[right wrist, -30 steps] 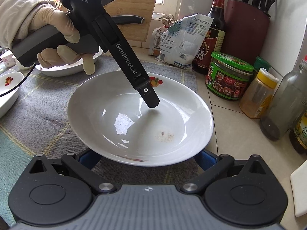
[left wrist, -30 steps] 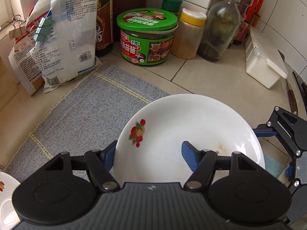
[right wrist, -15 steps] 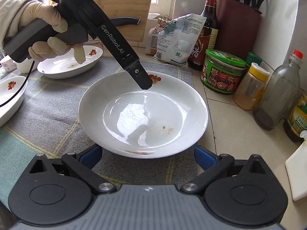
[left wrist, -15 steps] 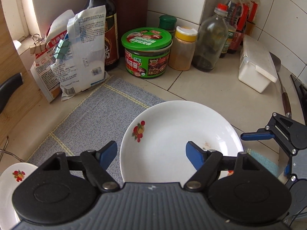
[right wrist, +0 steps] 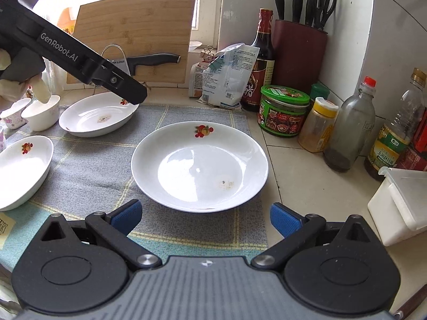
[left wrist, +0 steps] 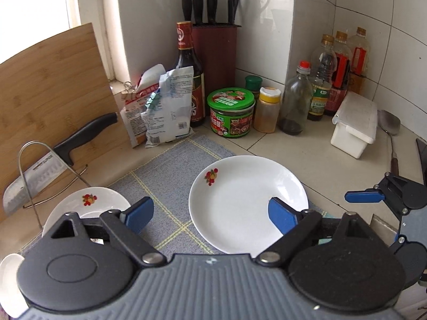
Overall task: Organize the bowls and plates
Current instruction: 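Withdraw the left tool back over the central plate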
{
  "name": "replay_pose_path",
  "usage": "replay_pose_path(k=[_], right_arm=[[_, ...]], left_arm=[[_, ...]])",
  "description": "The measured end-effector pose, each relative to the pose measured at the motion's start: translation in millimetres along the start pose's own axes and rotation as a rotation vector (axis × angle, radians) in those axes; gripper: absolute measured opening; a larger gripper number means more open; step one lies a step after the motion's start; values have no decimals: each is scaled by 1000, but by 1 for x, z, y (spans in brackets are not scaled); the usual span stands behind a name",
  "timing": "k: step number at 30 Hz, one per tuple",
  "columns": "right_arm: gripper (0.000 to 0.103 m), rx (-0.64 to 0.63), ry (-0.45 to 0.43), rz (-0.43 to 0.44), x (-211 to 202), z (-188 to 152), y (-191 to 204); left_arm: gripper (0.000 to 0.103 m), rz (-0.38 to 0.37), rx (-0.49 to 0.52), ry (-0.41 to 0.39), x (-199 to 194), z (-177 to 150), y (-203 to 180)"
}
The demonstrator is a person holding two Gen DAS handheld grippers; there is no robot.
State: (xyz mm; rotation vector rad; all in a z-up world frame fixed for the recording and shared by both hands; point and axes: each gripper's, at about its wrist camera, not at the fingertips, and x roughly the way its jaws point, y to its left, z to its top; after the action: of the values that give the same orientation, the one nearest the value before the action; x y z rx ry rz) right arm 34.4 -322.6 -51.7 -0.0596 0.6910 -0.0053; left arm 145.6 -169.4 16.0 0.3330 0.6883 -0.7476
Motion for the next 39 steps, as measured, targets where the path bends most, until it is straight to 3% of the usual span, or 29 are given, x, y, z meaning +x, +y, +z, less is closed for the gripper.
replay_pose_path(k=[4, 10, 16, 24, 30, 39], right_arm=[[103, 5, 2, -1, -13, -7, 9], [103, -36, -8, 70, -36, -17, 28], [103, -89, -34, 78, -54, -20, 44], [103, -131, -28, 158, -57, -26, 67], [103, -169, -33, 216, -52, -26, 91], [103, -184, -5, 256, -31, -12, 121]], left_arm=[[93, 41, -53, -8, -28, -26, -9], [93, 105, -179, -13, -59, -76, -20], [93, 207, -289, -19, -88, -126, -29], [93, 327, -420, 0, -120, -181, -27], [93, 385, -437, 35, -133, -207, -15], [93, 381, -454, 87, -127, -235, 18]])
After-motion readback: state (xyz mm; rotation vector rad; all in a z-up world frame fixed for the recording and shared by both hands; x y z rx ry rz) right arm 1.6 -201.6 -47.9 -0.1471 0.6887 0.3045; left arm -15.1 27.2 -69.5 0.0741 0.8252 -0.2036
